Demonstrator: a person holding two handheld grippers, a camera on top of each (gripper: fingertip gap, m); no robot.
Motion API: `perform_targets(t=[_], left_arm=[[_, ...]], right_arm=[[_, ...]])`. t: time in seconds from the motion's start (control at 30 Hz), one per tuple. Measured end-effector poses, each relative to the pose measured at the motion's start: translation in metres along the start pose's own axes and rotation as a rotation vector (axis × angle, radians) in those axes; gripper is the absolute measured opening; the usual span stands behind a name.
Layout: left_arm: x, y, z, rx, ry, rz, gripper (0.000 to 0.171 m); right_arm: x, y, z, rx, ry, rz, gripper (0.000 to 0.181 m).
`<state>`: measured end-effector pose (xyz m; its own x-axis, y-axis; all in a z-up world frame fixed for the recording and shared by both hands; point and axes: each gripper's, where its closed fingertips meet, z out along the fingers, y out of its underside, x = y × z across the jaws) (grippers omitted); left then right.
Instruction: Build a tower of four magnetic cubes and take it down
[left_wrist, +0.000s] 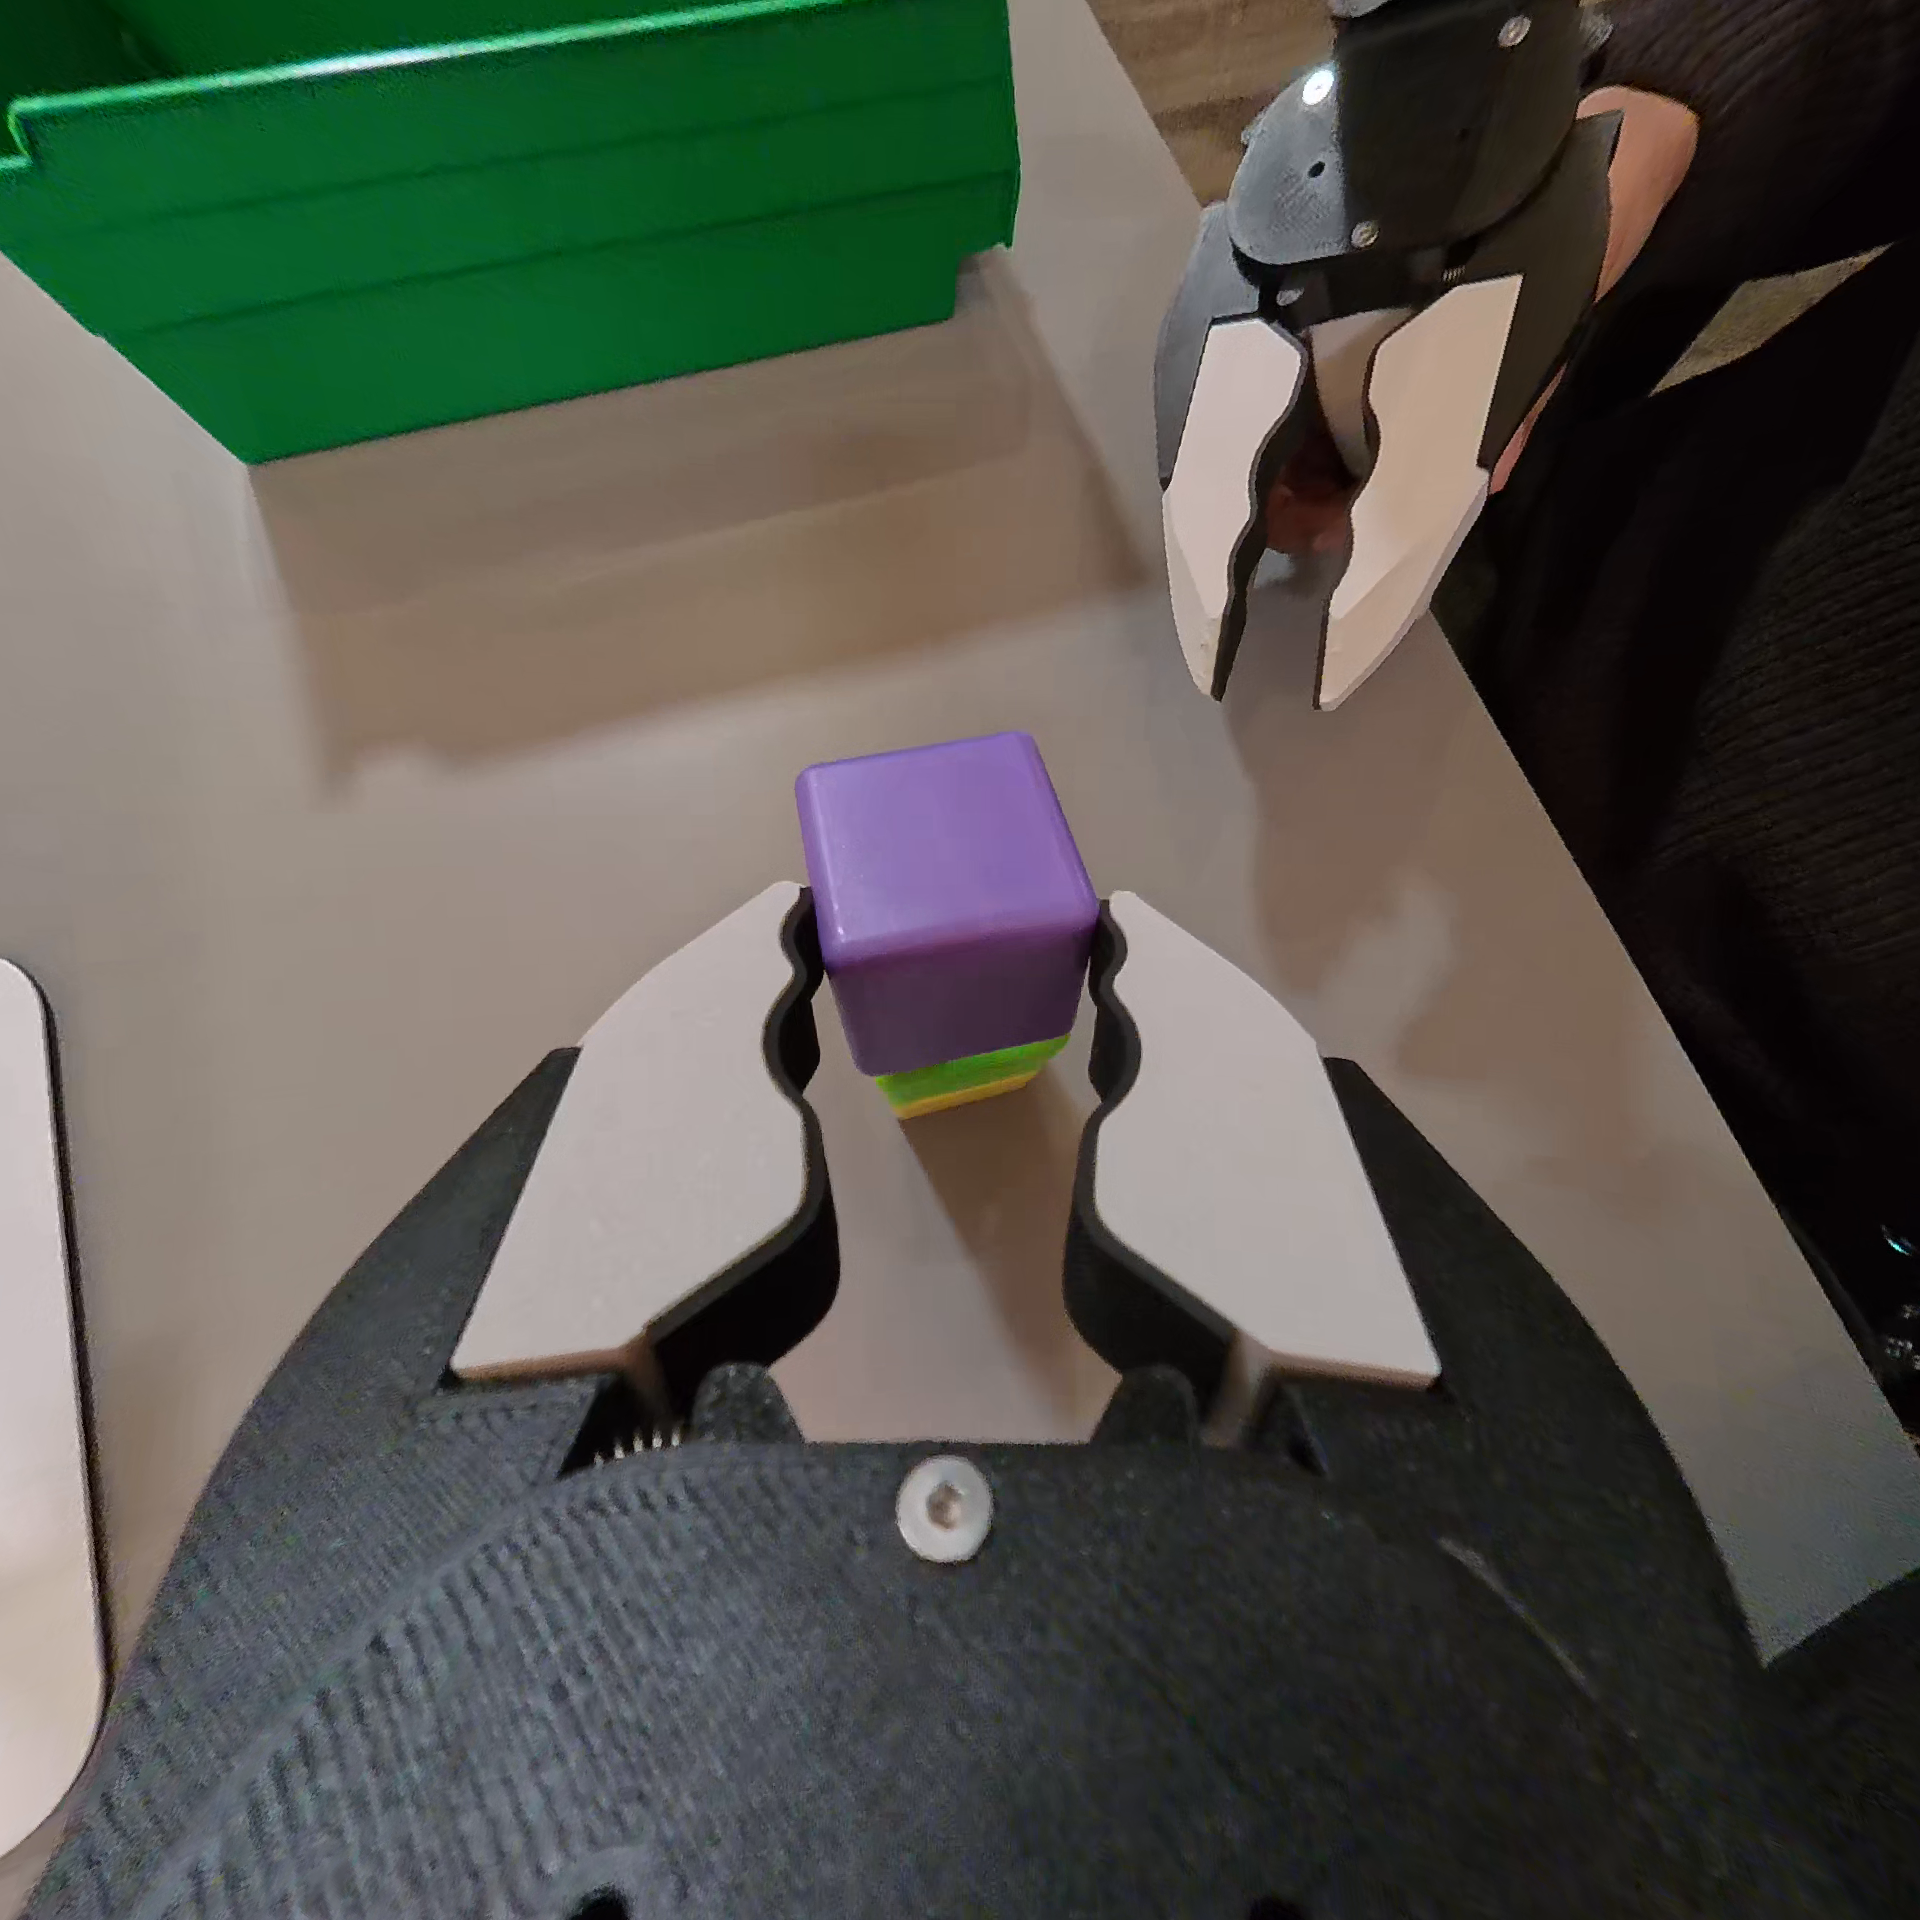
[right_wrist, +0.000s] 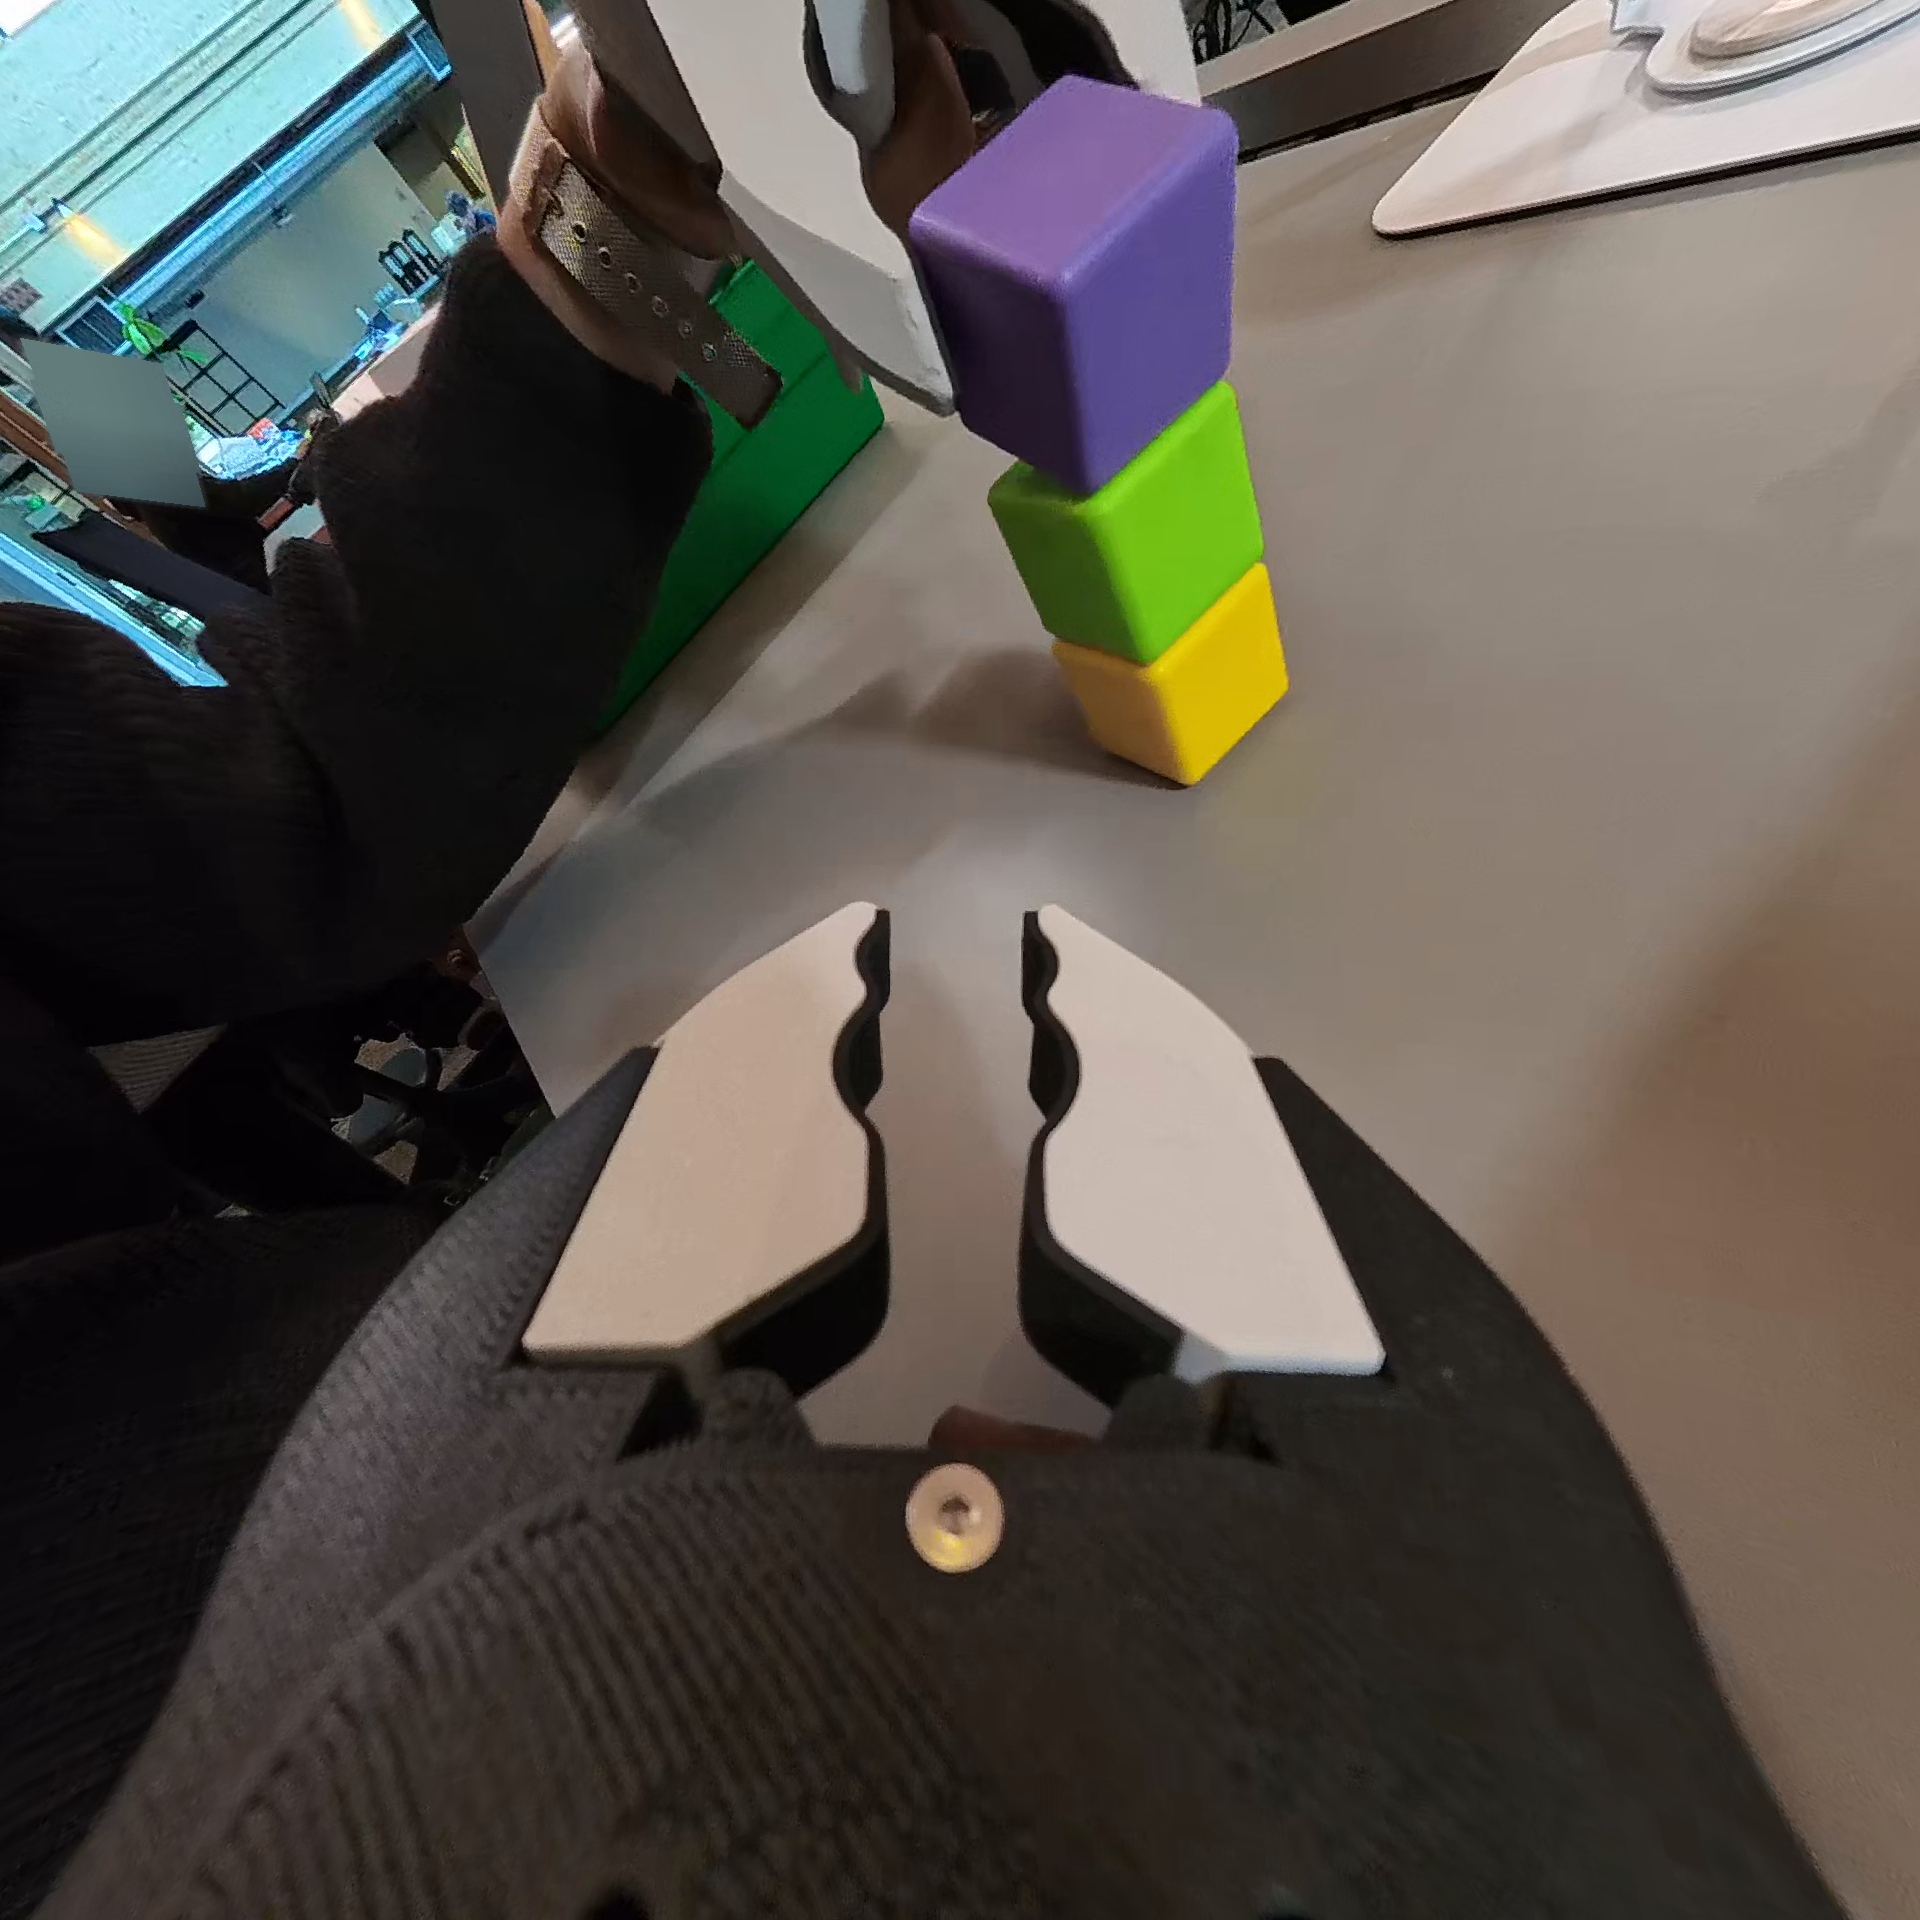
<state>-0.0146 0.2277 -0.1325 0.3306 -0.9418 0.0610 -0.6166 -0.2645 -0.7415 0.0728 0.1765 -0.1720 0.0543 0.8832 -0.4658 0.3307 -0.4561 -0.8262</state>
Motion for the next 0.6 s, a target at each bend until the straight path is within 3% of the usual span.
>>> perform_targets(t=[0.6], left_arm=[[0.0025, 0.0043, 0.0058, 0.021, 0.05, -0.044, 0.052]], right_arm=[[0.0011, -0.0018, -0.0009, 0.012, -0.009, 0.027, 0.025]])
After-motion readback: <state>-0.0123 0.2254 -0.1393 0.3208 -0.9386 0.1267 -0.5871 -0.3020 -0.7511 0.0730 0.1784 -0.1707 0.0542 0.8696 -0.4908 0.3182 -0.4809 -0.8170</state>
